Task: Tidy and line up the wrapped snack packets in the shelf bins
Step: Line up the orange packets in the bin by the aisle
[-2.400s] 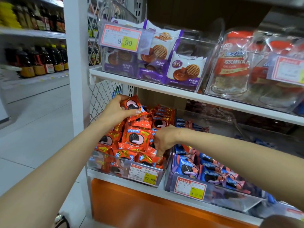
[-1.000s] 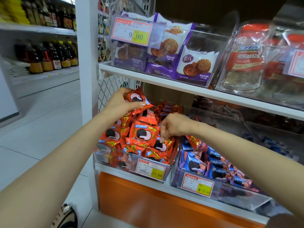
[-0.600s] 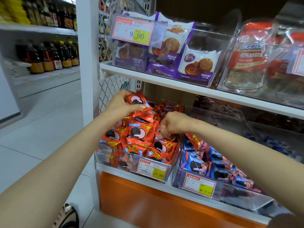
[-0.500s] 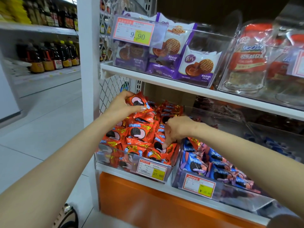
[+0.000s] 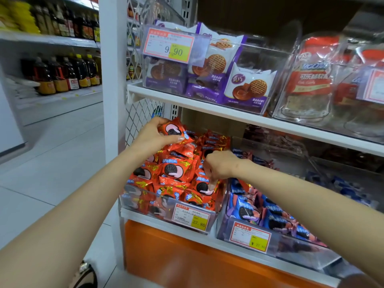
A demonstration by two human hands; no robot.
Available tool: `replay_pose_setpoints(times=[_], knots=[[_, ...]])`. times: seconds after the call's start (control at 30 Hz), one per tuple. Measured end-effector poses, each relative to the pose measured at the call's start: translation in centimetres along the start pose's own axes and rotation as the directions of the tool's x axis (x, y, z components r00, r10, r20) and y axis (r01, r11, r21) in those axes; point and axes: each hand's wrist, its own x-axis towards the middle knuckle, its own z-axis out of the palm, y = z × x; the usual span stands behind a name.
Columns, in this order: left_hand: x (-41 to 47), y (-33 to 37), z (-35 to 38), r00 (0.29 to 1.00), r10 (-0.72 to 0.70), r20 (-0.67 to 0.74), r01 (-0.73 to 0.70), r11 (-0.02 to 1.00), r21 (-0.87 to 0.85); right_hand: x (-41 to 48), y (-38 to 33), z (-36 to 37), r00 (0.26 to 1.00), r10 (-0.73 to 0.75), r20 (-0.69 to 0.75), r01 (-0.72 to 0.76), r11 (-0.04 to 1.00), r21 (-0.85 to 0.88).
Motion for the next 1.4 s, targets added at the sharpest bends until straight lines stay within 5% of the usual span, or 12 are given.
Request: replay_pose_setpoints(times=[0.1,0.27,0.33,0.43,0.57,0.83,1.03,1.17,1.3,1.4], knots=[[-0.1,0.0,-0.1,1.000,-0.002,0.001,0.002,1.000,-0.001,0.3,0.0,0.4,0.991,0.019,-0.136,-0.035,0.992,-0.120],[-0.5,0.3,-0.1,1.000,0.009,-0.002,-0.009,1.000,0.012,-1.0,-0.3,-0.7,0.994,-0.024,-0.109,0.010,0.992,-0.126],[-0.7,0.3,-0.1,1.000,0.008,0.004,-0.008,1.000,-0.008,-3.1,0.2,-2.1,0.991,-0.028,-0.134,0.046,0.991,0.127],[-0.9,0.2,-0.1,1.000,0.009,0.010,-0.009,1.000,-0.013,-6.1,-0.3,-2.6,0.981,-0.191,-0.025,0.172,0.808,0.564],[-1.2,0.4,0.4,1.000,0.002,0.007,-0.003,1.000,0.005,-5.7,-2.2,0.2,0.972,-0.233,0.031,0.198,0.884,0.424],[-1.9,0.6,-0.3,1.000,0.011,-0.004,-0.011,1.000,-0.007,-4.1,1.5,-2.2,0.990,-0.095,-0.104,0.140,0.733,0.665],[-1.9,0.7,-0.6,0.999,-0.007,-0.035,0.006,1.000,-0.025,-2.4,-1.1,-0.5,0.987,-0.138,-0.078,0.157,0.928,0.338],[-1.7,0.8,-0.9,0.999,0.001,-0.039,-0.002,1.000,-0.029,-2.6,-0.5,0.4,0.992,-0.057,-0.109,0.101,0.887,0.451],[-1.6,0.9,-1.1,0.999,-0.011,-0.048,0.010,0.999,-0.032,-3.2,-0.4,0.9,0.998,-0.049,-0.050,0.063,0.944,0.325],[-1.7,0.9,-1.1,0.999,-0.013,-0.044,0.011,1.000,-0.028,-2.9,0.0,-0.1,0.997,-0.049,-0.065,0.073,0.889,0.452]])
